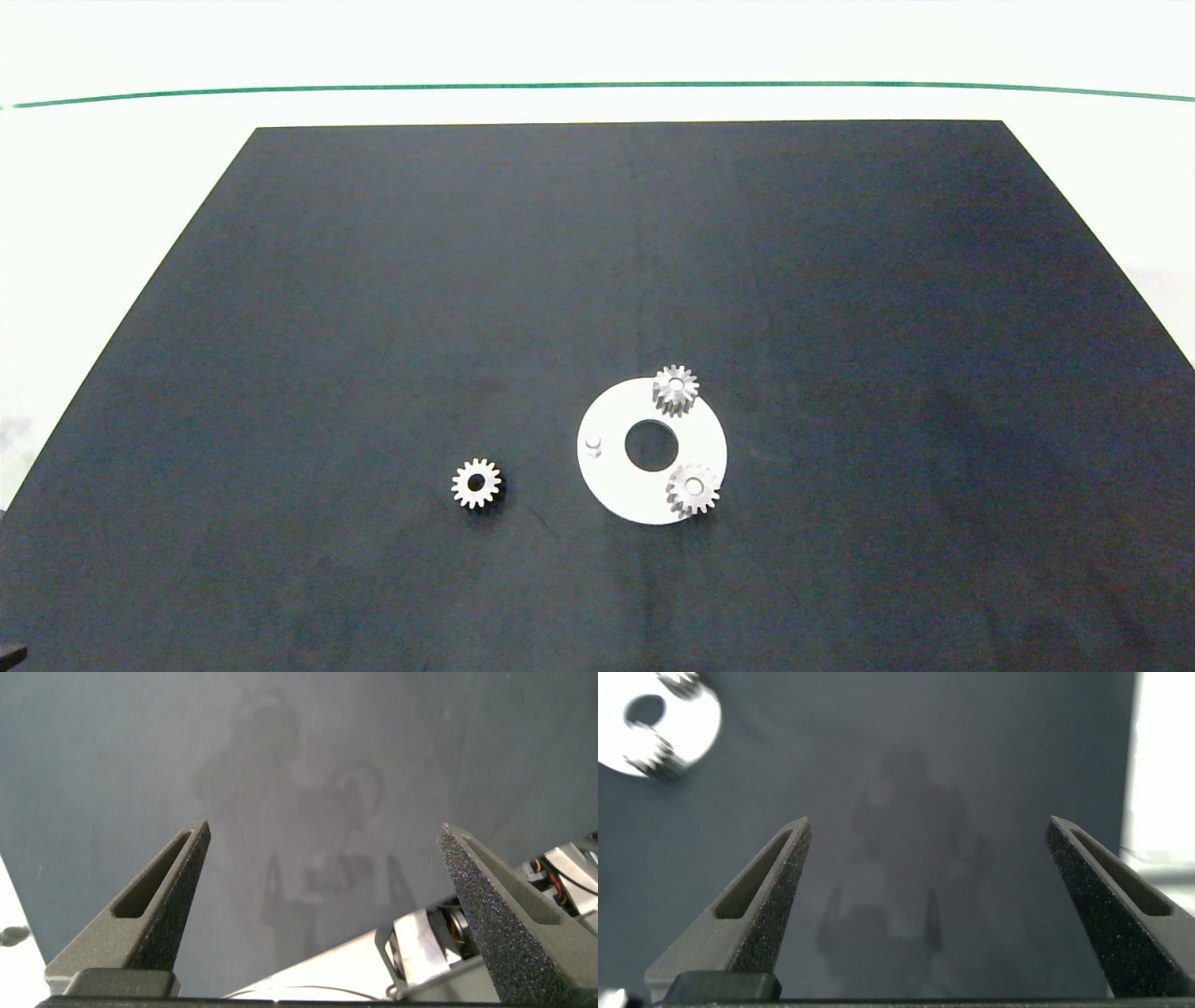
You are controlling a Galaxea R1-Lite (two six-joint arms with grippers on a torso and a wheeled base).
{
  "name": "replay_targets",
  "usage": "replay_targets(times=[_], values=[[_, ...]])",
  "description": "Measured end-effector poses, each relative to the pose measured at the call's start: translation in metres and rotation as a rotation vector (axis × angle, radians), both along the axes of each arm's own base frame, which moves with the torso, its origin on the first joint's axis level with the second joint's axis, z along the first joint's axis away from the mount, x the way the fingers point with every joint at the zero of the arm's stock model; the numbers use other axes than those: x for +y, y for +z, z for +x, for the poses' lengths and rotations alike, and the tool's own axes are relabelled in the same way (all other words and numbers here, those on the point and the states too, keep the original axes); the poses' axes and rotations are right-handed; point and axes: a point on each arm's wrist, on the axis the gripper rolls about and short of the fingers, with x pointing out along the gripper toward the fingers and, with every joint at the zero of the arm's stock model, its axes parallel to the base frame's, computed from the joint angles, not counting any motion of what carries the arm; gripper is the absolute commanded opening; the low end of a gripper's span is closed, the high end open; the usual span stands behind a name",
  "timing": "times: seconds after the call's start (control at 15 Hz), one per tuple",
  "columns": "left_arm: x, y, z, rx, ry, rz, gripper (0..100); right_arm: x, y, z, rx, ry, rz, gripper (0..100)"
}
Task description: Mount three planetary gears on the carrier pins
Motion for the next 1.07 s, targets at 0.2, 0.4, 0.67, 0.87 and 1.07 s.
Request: replay_targets(times=[0.2, 0.4, 0.67, 0.87, 1.07], values=[[-0.008, -0.005, 0.026, -0.018, -0.121, -0.005, 100, -0.024, -0.021, -0.036, -0.060, -0.076, 0.006, 100], [-0.021, -0.014, 0.055, -0.040, -0.183, -0.013, 100, -0.033, -0.037, -0.055, -0.117, -0.118, -0.005, 100], [-0.042, -0.026, 0.090, 0.001, -0.257, 0.002, 100, -0.037, -0.041, -0.067, -0.165, -0.145, 0.022, 100], [-0.058, -0.031, 0.112, 0.022, -0.257, 0.032, 100, -0.039, -0.042, -0.070, -0.182, -0.150, 0.030, 100], [-0.073, -0.026, 0.129, 0.022, -0.252, 0.061, 100, -0.040, -0.044, -0.071, -0.183, -0.148, 0.032, 100]])
